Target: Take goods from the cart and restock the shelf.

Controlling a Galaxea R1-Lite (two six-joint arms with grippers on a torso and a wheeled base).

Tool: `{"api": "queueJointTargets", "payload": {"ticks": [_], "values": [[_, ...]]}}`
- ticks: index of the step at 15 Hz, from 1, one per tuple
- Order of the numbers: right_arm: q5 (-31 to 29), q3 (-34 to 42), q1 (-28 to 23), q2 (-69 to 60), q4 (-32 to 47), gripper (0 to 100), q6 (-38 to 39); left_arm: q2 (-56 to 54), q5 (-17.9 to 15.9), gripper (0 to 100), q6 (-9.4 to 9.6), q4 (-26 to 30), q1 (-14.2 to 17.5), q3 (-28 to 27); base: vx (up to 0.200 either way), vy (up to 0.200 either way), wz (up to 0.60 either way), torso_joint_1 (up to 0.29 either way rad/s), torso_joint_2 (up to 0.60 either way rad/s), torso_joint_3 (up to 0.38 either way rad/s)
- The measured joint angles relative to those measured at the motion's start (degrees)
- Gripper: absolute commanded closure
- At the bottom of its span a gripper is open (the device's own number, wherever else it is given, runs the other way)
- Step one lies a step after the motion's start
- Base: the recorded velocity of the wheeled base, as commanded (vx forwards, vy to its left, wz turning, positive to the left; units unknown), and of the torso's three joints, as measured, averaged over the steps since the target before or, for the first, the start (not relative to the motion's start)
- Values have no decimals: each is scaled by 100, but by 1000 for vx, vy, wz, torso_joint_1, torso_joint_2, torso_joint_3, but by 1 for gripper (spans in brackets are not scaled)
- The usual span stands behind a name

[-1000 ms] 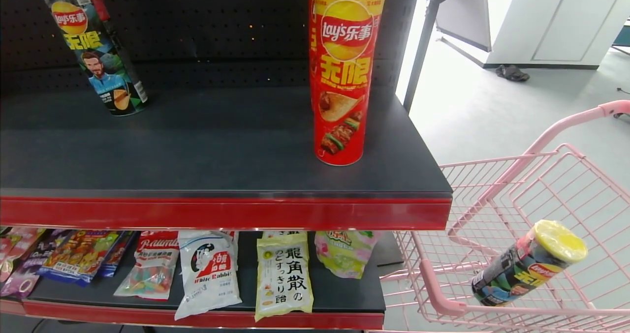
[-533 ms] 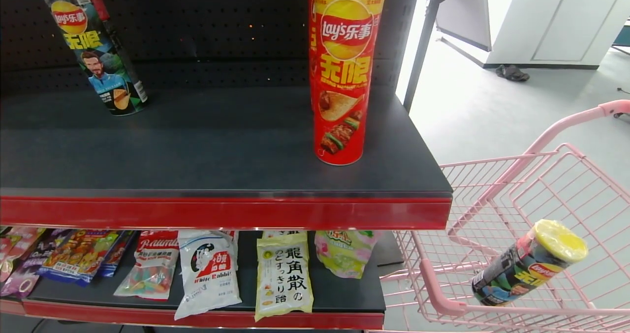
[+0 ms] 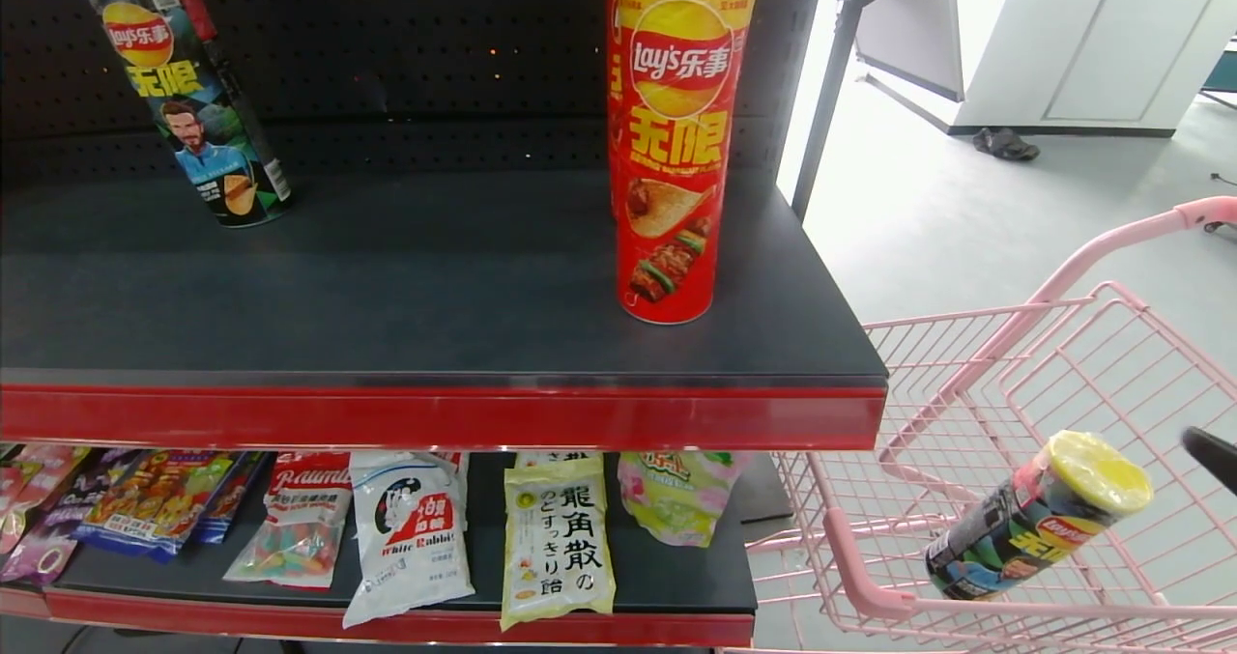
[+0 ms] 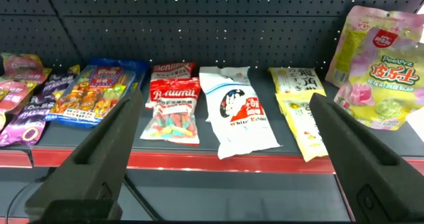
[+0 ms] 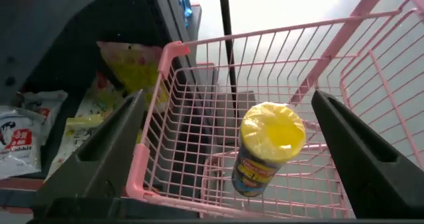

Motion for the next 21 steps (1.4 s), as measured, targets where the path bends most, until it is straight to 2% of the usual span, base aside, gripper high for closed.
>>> {"api": "queueJointTargets", "payload": {"ticks": [3,6,9,16,21], "values": [[110,190,-157,1773,-1275,0,59,0,0,0,2,0,0,0,0,0,0,0,0,0],[145,527,-374,2594,-1481,0,-24,0,0,0,0,0,0,0,0,0,0,0,0,0],[145,262,-625,2893,-1492,0,-128,0,-1,0,2,-2,0,0,0,0,0,0,0,0],[132,111,-590,2923,-1475,0,-130,0,0,0,2,0,-2,0,0,0,0,0,0,0],[-143,223,-1089,2633,-1467,0,-123,0,0,0,0,0,0,0,0,0,0,0,0,0]]}}
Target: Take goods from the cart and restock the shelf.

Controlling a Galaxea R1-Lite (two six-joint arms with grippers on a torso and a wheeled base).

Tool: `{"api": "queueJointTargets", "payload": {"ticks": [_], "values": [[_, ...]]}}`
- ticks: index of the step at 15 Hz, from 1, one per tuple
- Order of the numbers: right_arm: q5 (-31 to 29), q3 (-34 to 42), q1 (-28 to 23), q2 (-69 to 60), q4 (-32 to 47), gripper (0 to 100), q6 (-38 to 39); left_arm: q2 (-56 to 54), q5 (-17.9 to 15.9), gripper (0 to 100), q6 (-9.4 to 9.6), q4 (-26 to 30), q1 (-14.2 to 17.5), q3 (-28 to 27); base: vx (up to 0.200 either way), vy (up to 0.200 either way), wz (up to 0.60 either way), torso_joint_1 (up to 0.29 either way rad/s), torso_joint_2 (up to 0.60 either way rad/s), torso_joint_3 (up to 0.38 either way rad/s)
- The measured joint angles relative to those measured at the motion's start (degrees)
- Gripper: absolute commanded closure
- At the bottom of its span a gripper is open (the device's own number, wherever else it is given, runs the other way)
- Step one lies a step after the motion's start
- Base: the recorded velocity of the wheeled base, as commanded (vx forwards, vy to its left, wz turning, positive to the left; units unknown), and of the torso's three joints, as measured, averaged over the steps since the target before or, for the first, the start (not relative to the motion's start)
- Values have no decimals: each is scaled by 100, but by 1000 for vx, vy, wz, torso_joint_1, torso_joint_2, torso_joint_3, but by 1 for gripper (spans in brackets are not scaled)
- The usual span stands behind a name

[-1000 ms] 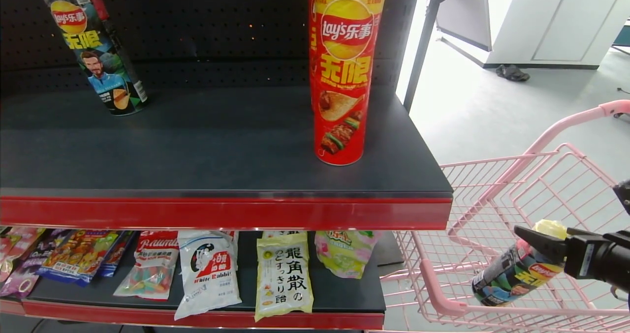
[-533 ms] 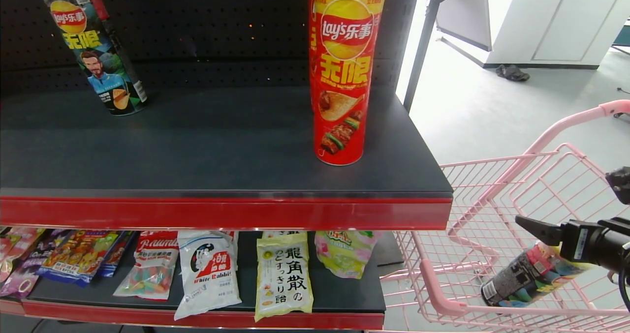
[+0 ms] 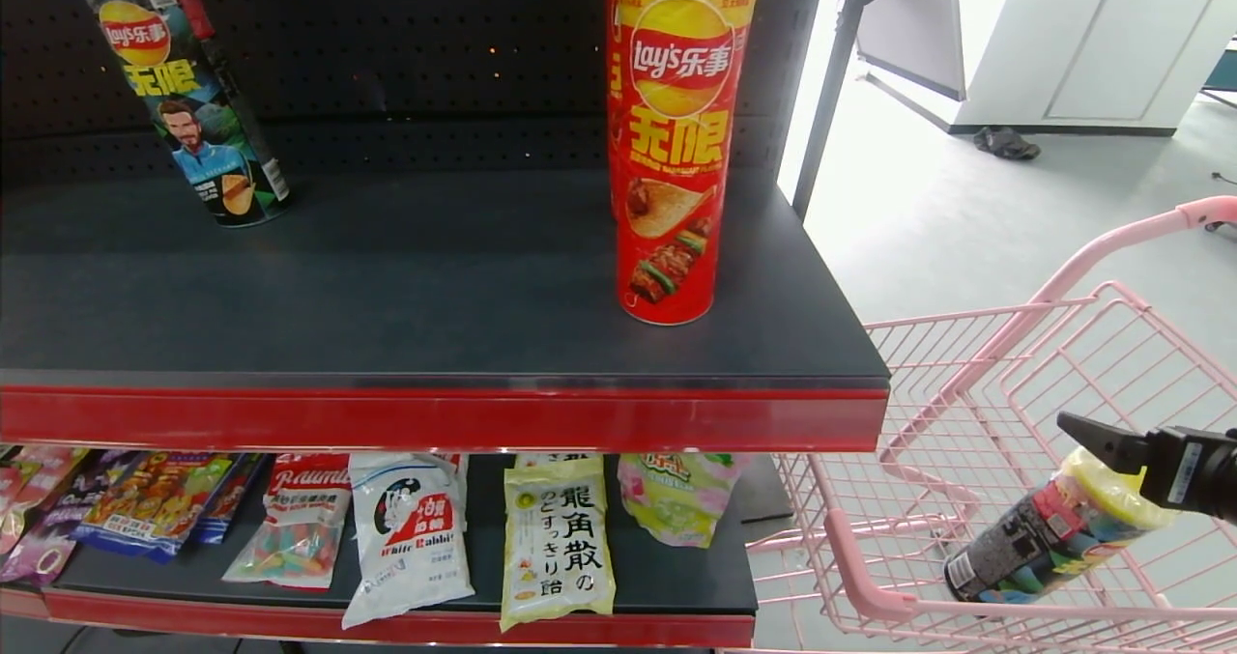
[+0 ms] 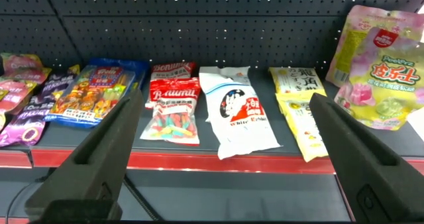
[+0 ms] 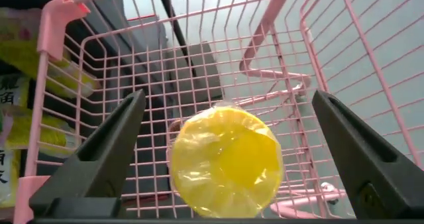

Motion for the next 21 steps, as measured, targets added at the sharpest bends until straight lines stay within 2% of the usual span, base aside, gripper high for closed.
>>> {"api": "queueJointTargets", "payload": {"ticks": [5,14,21], "values": [[50,472,-215,-276,27,0,-115,0,0,0,2,0,-2,0,0,0,0,0,0,0],[516,1101,4,-480,44,0,-143,0,-1,0,0,0,0,0,0,0,0,0,0,0],[666,981,-155,215,0,0,-139,0,0,0,0,0,0,0,0,0,0,0,0,0]]}}
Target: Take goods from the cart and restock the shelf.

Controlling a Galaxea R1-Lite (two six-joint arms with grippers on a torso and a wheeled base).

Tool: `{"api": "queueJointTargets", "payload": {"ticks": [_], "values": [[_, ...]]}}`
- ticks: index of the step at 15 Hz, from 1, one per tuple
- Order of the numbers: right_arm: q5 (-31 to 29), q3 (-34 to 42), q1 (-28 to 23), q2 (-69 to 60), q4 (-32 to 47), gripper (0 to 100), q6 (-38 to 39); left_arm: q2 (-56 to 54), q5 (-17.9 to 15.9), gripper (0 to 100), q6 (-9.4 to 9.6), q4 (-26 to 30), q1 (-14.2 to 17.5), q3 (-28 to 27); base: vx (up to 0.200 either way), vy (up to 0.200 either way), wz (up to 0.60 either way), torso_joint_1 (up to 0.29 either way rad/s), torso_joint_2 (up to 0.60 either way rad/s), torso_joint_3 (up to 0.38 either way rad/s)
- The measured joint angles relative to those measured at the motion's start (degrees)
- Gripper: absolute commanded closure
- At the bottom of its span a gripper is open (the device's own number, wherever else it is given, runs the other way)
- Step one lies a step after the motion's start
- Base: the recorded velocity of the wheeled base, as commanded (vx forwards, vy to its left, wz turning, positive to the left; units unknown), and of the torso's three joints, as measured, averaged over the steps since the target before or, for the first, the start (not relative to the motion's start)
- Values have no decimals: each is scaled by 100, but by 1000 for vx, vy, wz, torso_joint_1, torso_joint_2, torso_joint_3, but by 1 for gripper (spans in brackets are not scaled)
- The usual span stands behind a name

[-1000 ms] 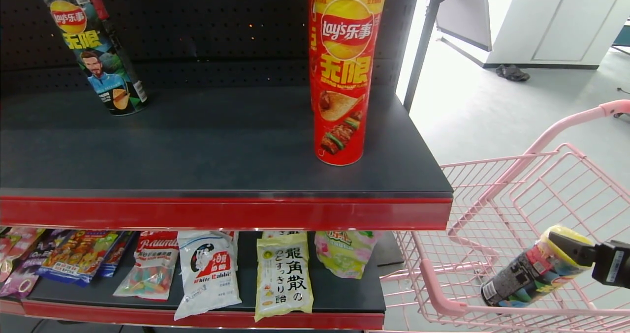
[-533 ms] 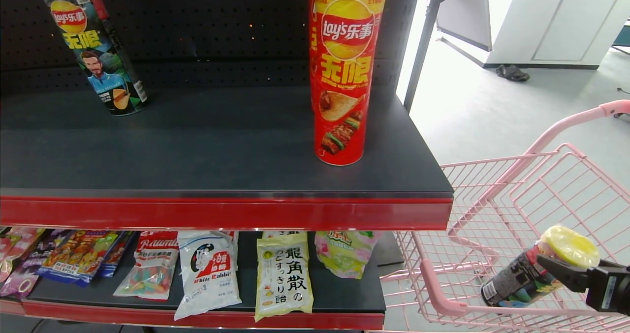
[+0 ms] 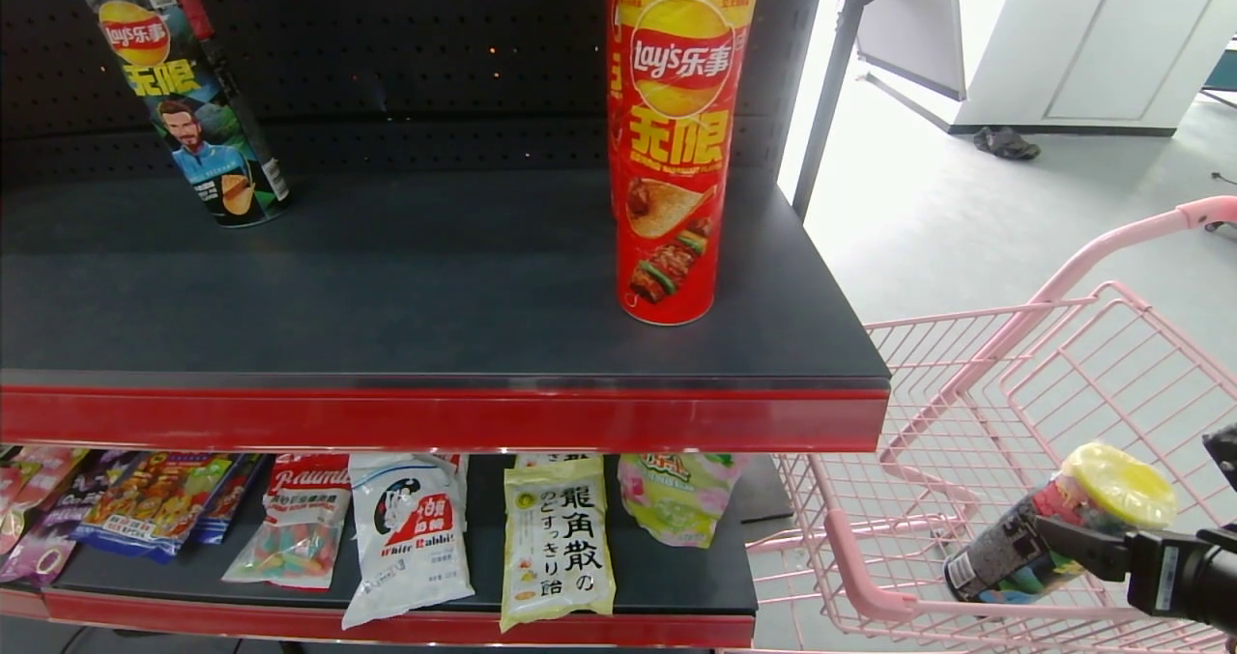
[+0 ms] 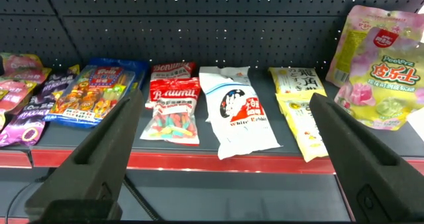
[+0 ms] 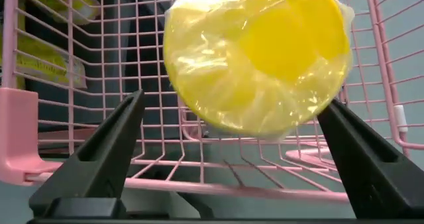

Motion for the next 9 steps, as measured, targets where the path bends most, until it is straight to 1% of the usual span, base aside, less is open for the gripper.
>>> {"api": "queueJointTargets", "payload": {"ticks": [3,5,7,9], "values": [[191,-355,-206,518,-20,0,-90,0,-1,0,0,-2,0,0,0,0,0,0,0,0],[490,-595,-517,839,-22,0,-218,0,-1,0,2,0,0,0,0,0,0,0,0,0],[725,-652,-761,1048,-22,0,-291,0,-1,0,0,-2,0,0,0,0,0,0,0,0],[917,-639,-897,1191,-15,0,-371,0,0,0,2,-2,-2,0,0,0,0,0,0,0]]}}
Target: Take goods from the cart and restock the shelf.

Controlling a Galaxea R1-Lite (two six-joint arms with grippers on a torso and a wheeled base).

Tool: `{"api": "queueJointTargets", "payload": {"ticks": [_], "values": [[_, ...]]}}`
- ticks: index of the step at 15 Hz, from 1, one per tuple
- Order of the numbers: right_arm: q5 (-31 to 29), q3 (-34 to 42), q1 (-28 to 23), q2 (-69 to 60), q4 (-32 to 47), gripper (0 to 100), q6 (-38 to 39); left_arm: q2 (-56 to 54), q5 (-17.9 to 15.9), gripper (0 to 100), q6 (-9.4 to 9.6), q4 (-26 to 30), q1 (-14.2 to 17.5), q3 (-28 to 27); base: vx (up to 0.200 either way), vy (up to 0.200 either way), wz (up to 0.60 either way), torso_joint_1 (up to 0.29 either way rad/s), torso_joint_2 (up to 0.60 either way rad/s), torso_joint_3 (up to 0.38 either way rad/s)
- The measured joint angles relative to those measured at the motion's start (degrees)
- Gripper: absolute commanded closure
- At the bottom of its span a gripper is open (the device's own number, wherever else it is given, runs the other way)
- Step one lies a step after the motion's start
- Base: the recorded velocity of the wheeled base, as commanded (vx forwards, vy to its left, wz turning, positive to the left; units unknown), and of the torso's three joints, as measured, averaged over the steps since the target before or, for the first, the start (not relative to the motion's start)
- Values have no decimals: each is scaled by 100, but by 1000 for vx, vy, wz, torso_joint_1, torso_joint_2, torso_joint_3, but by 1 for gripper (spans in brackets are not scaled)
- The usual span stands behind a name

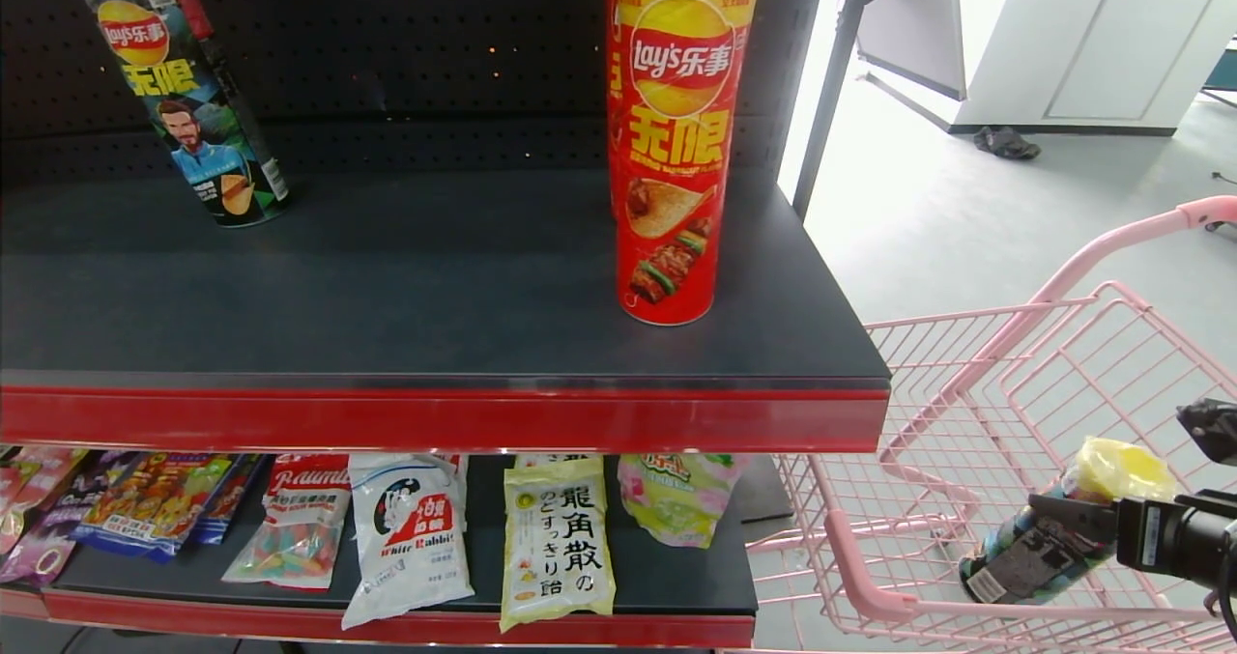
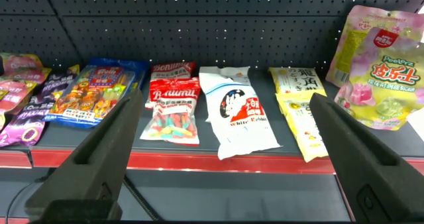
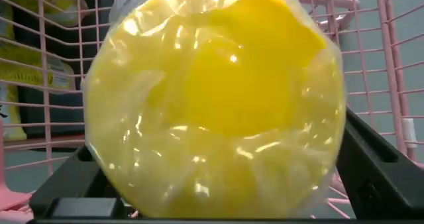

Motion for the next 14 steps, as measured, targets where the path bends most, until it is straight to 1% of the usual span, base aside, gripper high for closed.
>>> {"api": "queueJointTargets", "payload": {"ticks": [2,4,14], "values": [[294,6,-56,80,-9,0,-138,0,0,0,-2,2,0,0,0,0,0,0,0,0],[461,33,-41,105,-9,0,-258,0,0,0,-2,2,2,0,0,0,0,0,0,0],[482,260,-22,13,57,0,-274,0,0,0,0,0,2,0,0,0,0,0,0,0]]}}
